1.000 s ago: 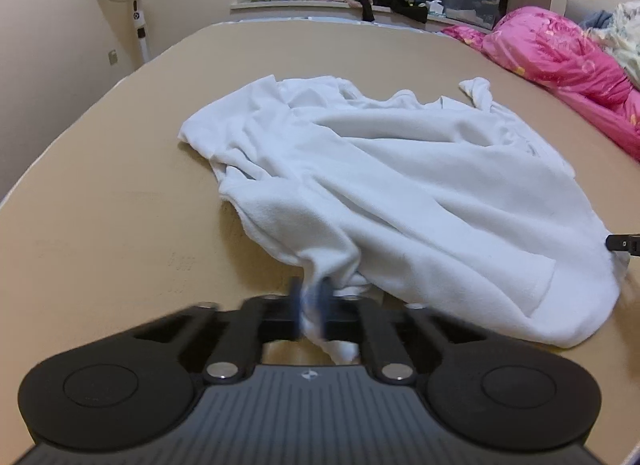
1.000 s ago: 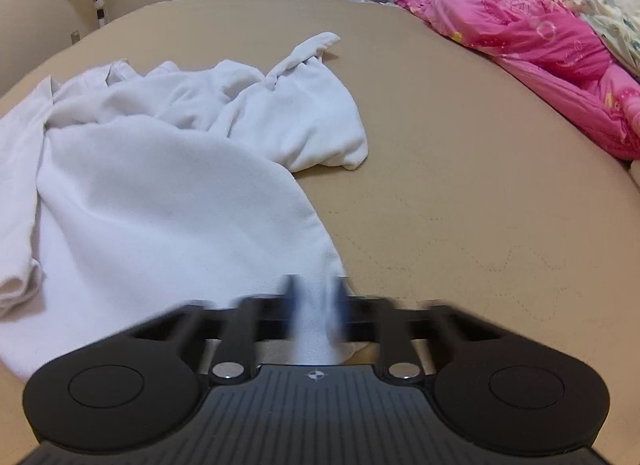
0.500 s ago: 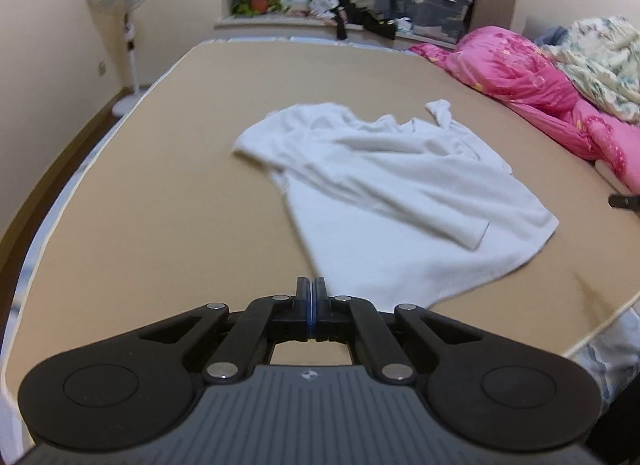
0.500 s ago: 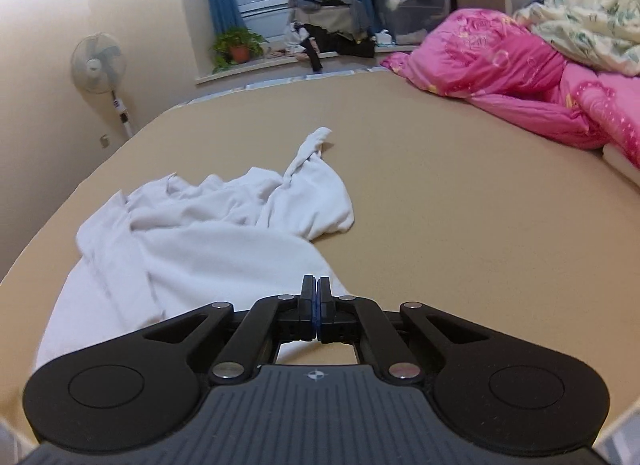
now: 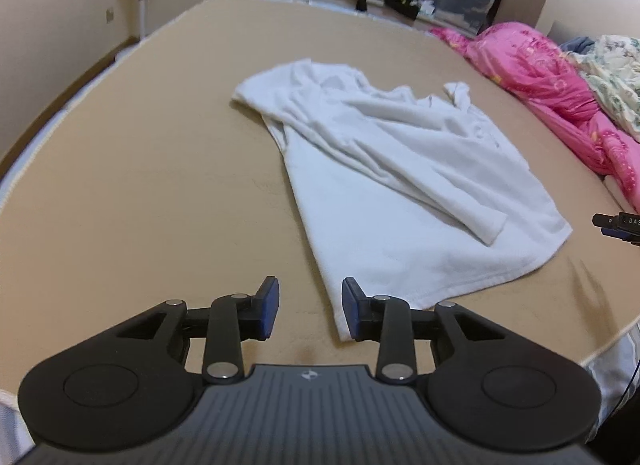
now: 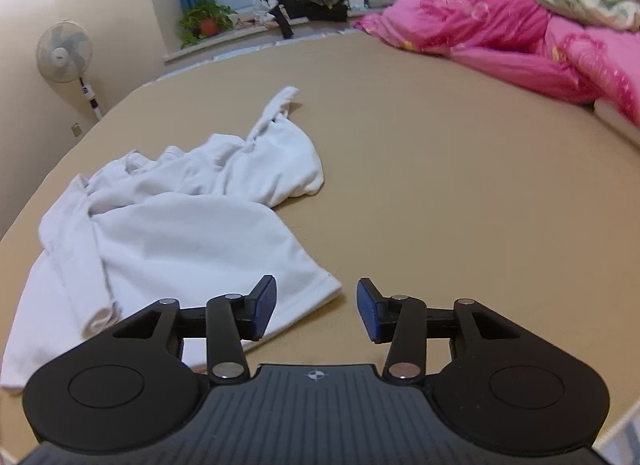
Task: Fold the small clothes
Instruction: 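Grasp the shirt hem with the right gripper while the left gripper grasps the hem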
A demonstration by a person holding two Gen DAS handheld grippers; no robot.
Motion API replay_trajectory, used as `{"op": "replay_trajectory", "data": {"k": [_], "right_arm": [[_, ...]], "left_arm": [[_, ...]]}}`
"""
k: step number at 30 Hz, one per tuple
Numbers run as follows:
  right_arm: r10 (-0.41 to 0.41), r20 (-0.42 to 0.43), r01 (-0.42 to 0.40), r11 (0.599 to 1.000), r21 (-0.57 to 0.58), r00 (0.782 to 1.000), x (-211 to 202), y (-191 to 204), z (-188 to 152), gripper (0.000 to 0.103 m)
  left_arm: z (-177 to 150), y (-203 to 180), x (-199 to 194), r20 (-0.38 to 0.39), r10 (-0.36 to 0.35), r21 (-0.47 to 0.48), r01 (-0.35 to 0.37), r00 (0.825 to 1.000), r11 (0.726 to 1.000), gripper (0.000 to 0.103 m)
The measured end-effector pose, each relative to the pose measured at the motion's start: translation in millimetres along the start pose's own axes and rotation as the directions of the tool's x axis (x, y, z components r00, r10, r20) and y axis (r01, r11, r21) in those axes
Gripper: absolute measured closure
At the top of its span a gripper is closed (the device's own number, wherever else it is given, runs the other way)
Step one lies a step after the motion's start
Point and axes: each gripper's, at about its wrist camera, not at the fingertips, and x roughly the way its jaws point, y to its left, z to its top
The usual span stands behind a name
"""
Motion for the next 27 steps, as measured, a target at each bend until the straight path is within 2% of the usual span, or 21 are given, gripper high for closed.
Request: {"op": "replay_trajectory", "data": {"k": [2,3,4,7,14,15,17,18,19,22,27], "right_arm": [[-0.005,-0.014,0.005,1.000,-0.003,1.000,18.7,0.9,3.5,0.050],[-0.009,-0.023,0.009,1.000,-0.012,1.000,28.1,2.1,4.5,0.045],[-0.012,-0.033,0.011,1.000,-0.025,0.999,37.8,3.5,5.0,0.043],[-0.017,-0.072,0.012,0.997,-0.079,0.997,66.2,9.5,6.2,0.042],[-0.030,-0.125,0.006,0.982,-0.191,0.992,106.2,23.0,0.3,0.041],[-0.032,-0.117,0.008,0.979,-0.204,0.993,107.1,24.8,-0.2,0.042],[-0.031,-0.107,0.008,0.977,-0.213,0.994,106.9,27.4,-0.7,0.063],[-0.022,-0.103,0.000,0.978,-0.211,0.994,105.0,28.7,-0.1,0.088],[-0.017,-0.096,-0.003,0.979,-0.205,0.995,101.7,29.7,1.1,0.096],[0.022,-0.071,-0.033,0.988,-0.148,0.997,81.6,29.8,6.1,0.096],[0.080,0.008,-0.079,0.994,-0.072,0.997,16.4,21.7,14.0,0.097]], "left_arm": [[6.0,-2.1,13.3,-0.026,-0.007,-0.026,0.007,1.000,1.000,0.056],[8.4,-3.7,19.1,-0.036,-0.012,-0.037,0.011,0.999,0.999,0.050],[10.1,-5.2,24.9,-0.046,-0.015,-0.045,0.013,0.999,0.999,0.044],[13.3,-11.4,44.7,-0.088,-0.009,-0.047,0.005,0.996,0.999,0.036],[14.9,-21.9,80.8,-0.156,0.031,-0.038,-0.037,0.987,0.999,0.037],[14.0,-25.2,83.2,-0.155,0.041,-0.017,-0.044,0.987,0.999,0.043],[12.1,-31.3,85.1,-0.148,0.042,0.023,-0.039,0.988,0.999,0.073],[11.5,-32.7,85.0,-0.148,0.026,0.030,-0.022,0.989,0.999,0.093],[11.4,-33.3,83.0,-0.140,0.020,0.030,-0.016,0.990,0.999,0.097],[11.6,-29.4,67.7,-0.097,0.004,0.017,-0.002,0.995,1.000,0.099],[7.7,-17.4,13.4,0.016,-0.069,0.002,0.068,0.998,0.998,0.100]]}}
